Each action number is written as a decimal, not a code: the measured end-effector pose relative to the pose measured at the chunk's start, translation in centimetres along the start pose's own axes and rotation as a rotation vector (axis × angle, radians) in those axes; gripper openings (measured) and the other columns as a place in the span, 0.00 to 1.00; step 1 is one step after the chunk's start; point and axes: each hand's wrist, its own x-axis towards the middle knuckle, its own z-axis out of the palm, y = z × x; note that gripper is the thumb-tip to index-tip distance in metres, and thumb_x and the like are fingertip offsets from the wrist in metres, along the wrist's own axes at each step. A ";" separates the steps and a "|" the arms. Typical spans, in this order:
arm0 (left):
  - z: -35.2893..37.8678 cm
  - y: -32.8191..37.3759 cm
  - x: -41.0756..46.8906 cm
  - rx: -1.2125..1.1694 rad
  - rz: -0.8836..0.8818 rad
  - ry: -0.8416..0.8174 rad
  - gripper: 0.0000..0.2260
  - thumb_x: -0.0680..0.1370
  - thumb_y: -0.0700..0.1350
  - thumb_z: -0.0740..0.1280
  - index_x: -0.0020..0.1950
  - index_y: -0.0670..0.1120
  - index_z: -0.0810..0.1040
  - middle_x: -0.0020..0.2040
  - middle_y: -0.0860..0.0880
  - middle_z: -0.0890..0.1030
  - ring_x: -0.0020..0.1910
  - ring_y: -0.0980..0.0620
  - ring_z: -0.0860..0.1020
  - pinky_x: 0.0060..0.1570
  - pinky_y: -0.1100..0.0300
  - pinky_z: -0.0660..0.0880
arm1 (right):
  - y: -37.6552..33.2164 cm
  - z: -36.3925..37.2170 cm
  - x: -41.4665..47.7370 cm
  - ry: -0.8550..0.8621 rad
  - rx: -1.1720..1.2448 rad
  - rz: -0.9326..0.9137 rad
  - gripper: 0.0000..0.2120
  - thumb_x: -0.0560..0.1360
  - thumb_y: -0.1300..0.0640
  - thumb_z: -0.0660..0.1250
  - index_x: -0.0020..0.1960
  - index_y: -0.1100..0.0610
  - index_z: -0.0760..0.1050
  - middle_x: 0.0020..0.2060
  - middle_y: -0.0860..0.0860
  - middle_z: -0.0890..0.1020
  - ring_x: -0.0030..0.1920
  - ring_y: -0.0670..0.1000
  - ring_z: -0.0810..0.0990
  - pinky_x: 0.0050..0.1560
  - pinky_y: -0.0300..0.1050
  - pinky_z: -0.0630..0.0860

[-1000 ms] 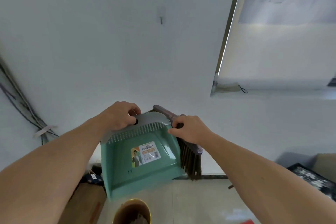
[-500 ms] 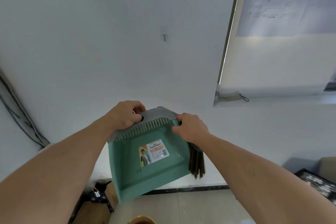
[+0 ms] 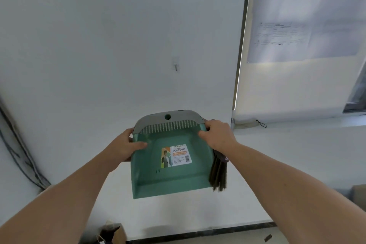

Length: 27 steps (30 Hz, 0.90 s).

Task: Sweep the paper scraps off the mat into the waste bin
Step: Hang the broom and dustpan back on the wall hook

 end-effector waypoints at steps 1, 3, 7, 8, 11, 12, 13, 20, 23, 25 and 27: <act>0.1 0.2 0.1 0.051 0.025 0.039 0.22 0.75 0.42 0.72 0.67 0.48 0.70 0.55 0.43 0.81 0.51 0.42 0.82 0.50 0.42 0.81 | -0.1 -0.5 0.2 0.008 -0.011 -0.012 0.09 0.74 0.48 0.65 0.47 0.52 0.79 0.42 0.50 0.80 0.41 0.52 0.79 0.42 0.47 0.76; 0.3 1.0 0.2 0.206 0.089 0.121 0.15 0.73 0.47 0.69 0.58 0.48 0.75 0.52 0.45 0.82 0.49 0.43 0.82 0.50 0.42 0.80 | -0.6 -1.5 0.4 0.028 -0.030 -0.050 0.10 0.75 0.46 0.65 0.48 0.52 0.79 0.44 0.50 0.79 0.43 0.52 0.78 0.41 0.46 0.73; 0.1 3.2 0.5 0.388 0.133 0.292 0.10 0.76 0.45 0.65 0.56 0.45 0.75 0.50 0.44 0.80 0.49 0.43 0.78 0.48 0.50 0.77 | -1.5 -3.9 1.7 0.077 0.007 -0.097 0.18 0.79 0.39 0.58 0.53 0.51 0.79 0.43 0.48 0.76 0.42 0.50 0.75 0.39 0.44 0.67; -0.3 3.5 0.7 0.432 0.125 0.330 0.11 0.77 0.44 0.63 0.58 0.44 0.75 0.51 0.43 0.79 0.49 0.43 0.77 0.46 0.52 0.75 | -1.7 -4.5 2.2 0.087 0.016 -0.110 0.18 0.81 0.40 0.57 0.54 0.51 0.79 0.44 0.49 0.76 0.43 0.51 0.75 0.38 0.41 0.66; -1.8 4.8 1.3 0.531 0.107 0.400 0.16 0.78 0.43 0.62 0.67 0.43 0.72 0.56 0.41 0.79 0.52 0.42 0.75 0.48 0.55 0.71 | -2.0 -6.2 4.6 0.116 0.035 -0.157 0.09 0.81 0.53 0.59 0.54 0.49 0.78 0.53 0.50 0.78 0.47 0.51 0.76 0.36 0.31 0.62; -2.3 5.3 1.4 0.543 0.100 0.405 0.18 0.79 0.43 0.62 0.69 0.44 0.70 0.58 0.41 0.78 0.53 0.42 0.75 0.49 0.55 0.71 | -2.1 -6.6 5.4 0.119 0.035 -0.174 0.09 0.81 0.56 0.59 0.55 0.49 0.78 0.56 0.51 0.78 0.48 0.51 0.76 0.36 0.31 0.63; -2.6 5.8 1.6 0.552 0.093 0.402 0.19 0.79 0.43 0.62 0.70 0.44 0.69 0.60 0.40 0.78 0.54 0.42 0.75 0.49 0.55 0.71 | -2.2 -6.9 5.9 0.114 0.040 -0.188 0.11 0.81 0.58 0.59 0.58 0.49 0.77 0.59 0.52 0.78 0.50 0.52 0.76 0.39 0.32 0.66; -3.0 10.9 3.2 0.617 0.178 0.447 0.20 0.81 0.46 0.62 0.73 0.44 0.69 0.66 0.41 0.75 0.63 0.40 0.73 0.59 0.53 0.71 | -3.6 -9.8 8.3 0.103 0.054 -0.259 0.29 0.79 0.61 0.60 0.78 0.50 0.56 0.67 0.58 0.74 0.61 0.59 0.76 0.58 0.42 0.70; -2.4 13.2 4.4 0.668 0.188 0.463 0.18 0.82 0.47 0.61 0.70 0.41 0.71 0.65 0.40 0.76 0.61 0.39 0.74 0.57 0.51 0.74 | -3.4 -11.4 9.8 0.148 0.000 -0.227 0.24 0.78 0.61 0.62 0.72 0.57 0.64 0.60 0.59 0.77 0.50 0.56 0.76 0.51 0.43 0.72; -1.9 14.5 5.3 0.728 0.187 0.477 0.18 0.82 0.48 0.59 0.70 0.40 0.70 0.66 0.39 0.75 0.62 0.39 0.73 0.57 0.52 0.73 | -3.2 -12.6 10.7 0.171 -0.024 -0.224 0.20 0.77 0.61 0.62 0.68 0.59 0.68 0.53 0.57 0.77 0.46 0.53 0.73 0.47 0.42 0.71; -1.4 15.6 6.3 0.760 0.191 0.494 0.18 0.83 0.48 0.58 0.69 0.40 0.71 0.65 0.39 0.75 0.63 0.39 0.73 0.57 0.52 0.72 | -3.0 -13.8 11.4 0.187 -0.050 -0.228 0.19 0.76 0.59 0.63 0.67 0.58 0.70 0.49 0.55 0.76 0.46 0.53 0.72 0.46 0.42 0.71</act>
